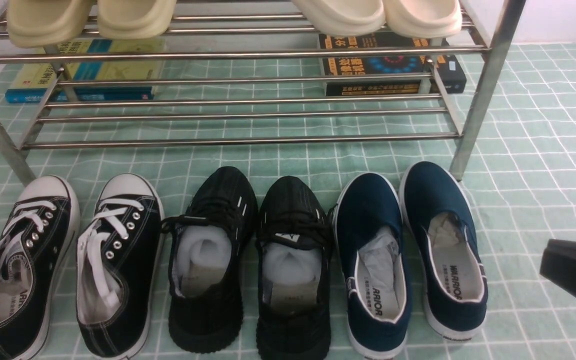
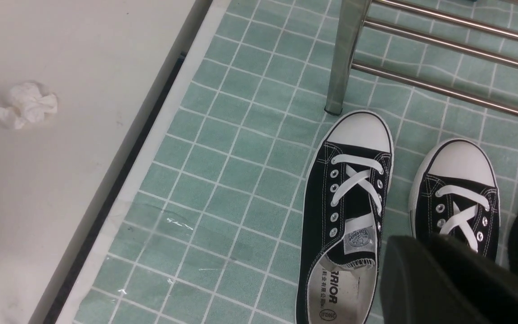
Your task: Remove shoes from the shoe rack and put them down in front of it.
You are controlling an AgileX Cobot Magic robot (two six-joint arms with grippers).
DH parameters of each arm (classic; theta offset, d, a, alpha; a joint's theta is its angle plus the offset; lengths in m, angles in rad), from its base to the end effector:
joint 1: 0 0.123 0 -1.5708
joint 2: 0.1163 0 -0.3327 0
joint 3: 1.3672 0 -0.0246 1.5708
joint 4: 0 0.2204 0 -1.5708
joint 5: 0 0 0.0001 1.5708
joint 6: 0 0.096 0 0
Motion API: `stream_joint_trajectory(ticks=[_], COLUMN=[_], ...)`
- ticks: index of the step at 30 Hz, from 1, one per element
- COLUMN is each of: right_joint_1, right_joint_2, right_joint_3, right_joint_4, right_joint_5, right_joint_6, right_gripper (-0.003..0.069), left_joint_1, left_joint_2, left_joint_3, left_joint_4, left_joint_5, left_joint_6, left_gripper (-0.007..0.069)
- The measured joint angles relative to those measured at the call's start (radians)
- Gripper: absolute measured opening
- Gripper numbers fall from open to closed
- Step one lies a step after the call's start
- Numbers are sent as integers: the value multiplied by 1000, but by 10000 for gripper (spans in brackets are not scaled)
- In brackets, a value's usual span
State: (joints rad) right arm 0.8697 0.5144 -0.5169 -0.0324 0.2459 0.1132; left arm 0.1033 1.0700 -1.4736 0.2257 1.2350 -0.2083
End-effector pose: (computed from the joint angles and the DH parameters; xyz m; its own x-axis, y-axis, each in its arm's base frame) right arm 0.0286 0.0327 0.3485 -0.1619 -0.0651 -0.9847 -0.7484 0.6585 0.0795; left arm 0.1247 0.0333 0.4939 -0.6279 -0.1952 -0.7534 -0.3427 0.9385 0.0425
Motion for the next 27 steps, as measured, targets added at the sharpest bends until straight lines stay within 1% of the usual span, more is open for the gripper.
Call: stream_joint_trajectory(ticks=[12,16,17,18,20,22,27], right_joint_1=[-1,-46,-99,-131,-157,-240,-392], right_joint_2=[-45,-64,-75,-83,-92,-141,-297], right_joint_3=[1,2,16,28,49,117,298], right_joint_4=[-1,0,0,0,0,-1,-1], right_joint_5=[-2,-2,-13,-19,-22,-22,-14], right_joint_6=[0,0,0,0,0,0,0], right_gripper=[18,22,25,26,27,29,36], left_joint_1=[0,0,0,0,0,0,0], left_joint_2=[0,0,0,0,0,0,0], left_joint_3=[0,0,0,0,0,0,0], left_joint_4=[-1,-1,-3,-4,-8,-21,-46], left_joint_5=[0,0,0,0,0,0,0], left_joint_6=[0,0,0,0,0,0,0], left_gripper=[71,71,71,71,73,74,75])
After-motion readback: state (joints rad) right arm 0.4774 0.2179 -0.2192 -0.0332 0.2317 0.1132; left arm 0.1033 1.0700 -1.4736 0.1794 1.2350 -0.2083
